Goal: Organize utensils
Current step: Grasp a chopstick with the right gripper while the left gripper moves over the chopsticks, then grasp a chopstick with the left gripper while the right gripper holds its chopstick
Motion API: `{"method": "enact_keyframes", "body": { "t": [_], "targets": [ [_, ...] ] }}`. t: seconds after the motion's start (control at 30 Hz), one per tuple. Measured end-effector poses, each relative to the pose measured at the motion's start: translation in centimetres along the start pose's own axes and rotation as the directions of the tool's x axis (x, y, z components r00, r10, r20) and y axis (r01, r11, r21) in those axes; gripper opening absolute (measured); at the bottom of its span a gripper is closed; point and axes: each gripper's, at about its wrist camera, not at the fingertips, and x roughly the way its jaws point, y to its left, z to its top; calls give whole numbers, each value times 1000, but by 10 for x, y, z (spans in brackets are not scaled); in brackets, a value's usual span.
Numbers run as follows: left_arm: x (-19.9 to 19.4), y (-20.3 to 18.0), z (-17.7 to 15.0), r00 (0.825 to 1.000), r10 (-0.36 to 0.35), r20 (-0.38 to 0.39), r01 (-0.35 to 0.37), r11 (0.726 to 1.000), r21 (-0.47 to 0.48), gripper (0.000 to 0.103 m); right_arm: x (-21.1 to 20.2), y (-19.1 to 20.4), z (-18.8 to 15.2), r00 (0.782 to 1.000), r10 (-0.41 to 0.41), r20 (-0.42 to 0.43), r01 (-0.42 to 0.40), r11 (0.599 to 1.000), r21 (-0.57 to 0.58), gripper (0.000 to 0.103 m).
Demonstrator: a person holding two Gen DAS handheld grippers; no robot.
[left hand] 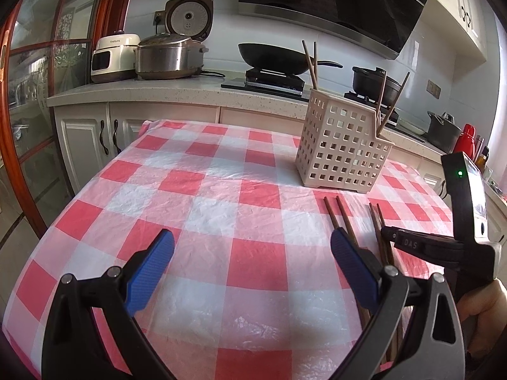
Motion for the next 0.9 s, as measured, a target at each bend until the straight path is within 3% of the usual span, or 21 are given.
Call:
{"method": "enact_keyframes", "body": {
  "t": [0.1, 0.3, 0.4, 0.6, 0.8, 0.9],
  "targets": [
    [2, 2, -1, 1000, -2, -14, 2, 1000, -2, 96, 1, 1, -1, 1000, -7, 2, 7, 1000, -27, 13],
    [9, 2, 1, 998, -21, -53, 19, 999, -31, 96, -3, -21, -3, 998, 63, -20, -63, 998, -9, 6],
    [18, -10, 2, 995, -27, -94, 28, 1000, 8, 96, -9, -35, -7, 996, 88, -26, -88, 996, 7, 6],
    [50, -45, 8, 974, -82, -209, 96, 994, 60, 95, -17, -62, -14, 994, 109, -22, -108, 993, 41, 6],
    [84, -72, 8, 956, -65, -285, 98, 990, 104, 75, -21, -80, -20, 991, 136, -6, -136, 989, 57, 6],
    [99, -78, 9, 950, -44, -309, 83, 990, 114, 70, -22, -81, -22, 990, 142, 4, -142, 989, 41, 6]
  ]
}}
